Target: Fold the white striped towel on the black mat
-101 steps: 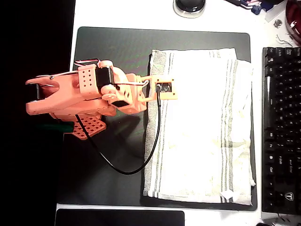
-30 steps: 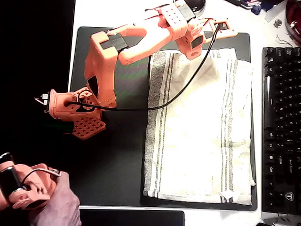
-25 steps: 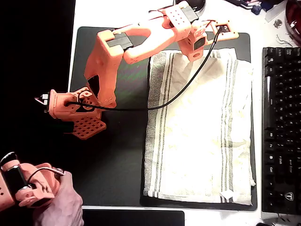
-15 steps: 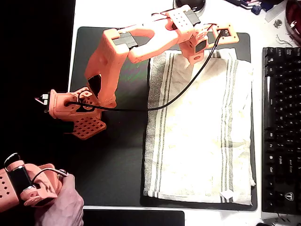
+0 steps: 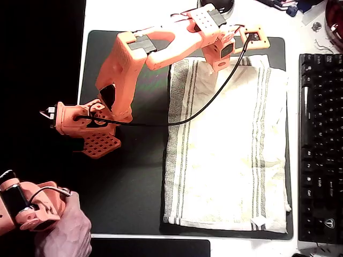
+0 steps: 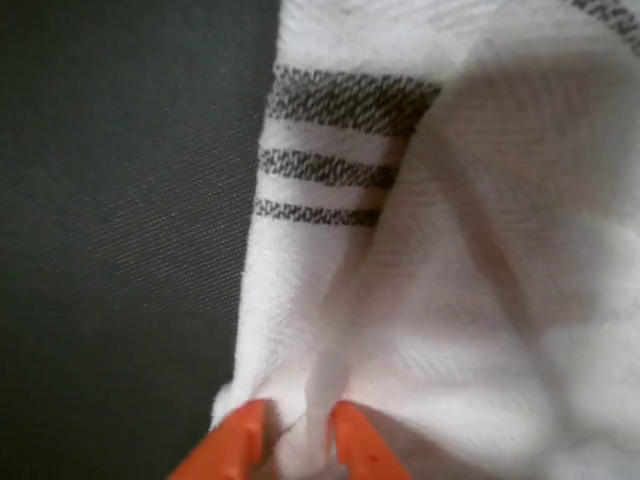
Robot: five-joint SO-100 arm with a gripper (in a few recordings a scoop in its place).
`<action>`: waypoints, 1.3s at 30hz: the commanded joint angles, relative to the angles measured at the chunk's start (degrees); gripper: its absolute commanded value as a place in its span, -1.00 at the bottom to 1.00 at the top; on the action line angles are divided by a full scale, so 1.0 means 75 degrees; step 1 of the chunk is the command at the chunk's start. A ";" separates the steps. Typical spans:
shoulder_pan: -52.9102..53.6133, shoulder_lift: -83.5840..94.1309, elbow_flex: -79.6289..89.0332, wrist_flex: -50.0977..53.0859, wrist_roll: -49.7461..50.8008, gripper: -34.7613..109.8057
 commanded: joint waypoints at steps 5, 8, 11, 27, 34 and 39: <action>-0.0199 0.0539 -0.0047 0.0070 -0.0035 -0.31; -0.0258 0.0281 -0.0199 0.0035 -0.0012 -0.31; -0.0340 -0.0047 -0.0527 0.0082 0.0070 -0.30; -0.0188 -0.0258 -0.0574 0.0246 0.0047 -0.39; -0.0223 -0.0246 -0.0457 0.0223 -0.0012 -0.51; -0.0234 -0.0129 -0.0375 0.0211 -0.0035 -0.52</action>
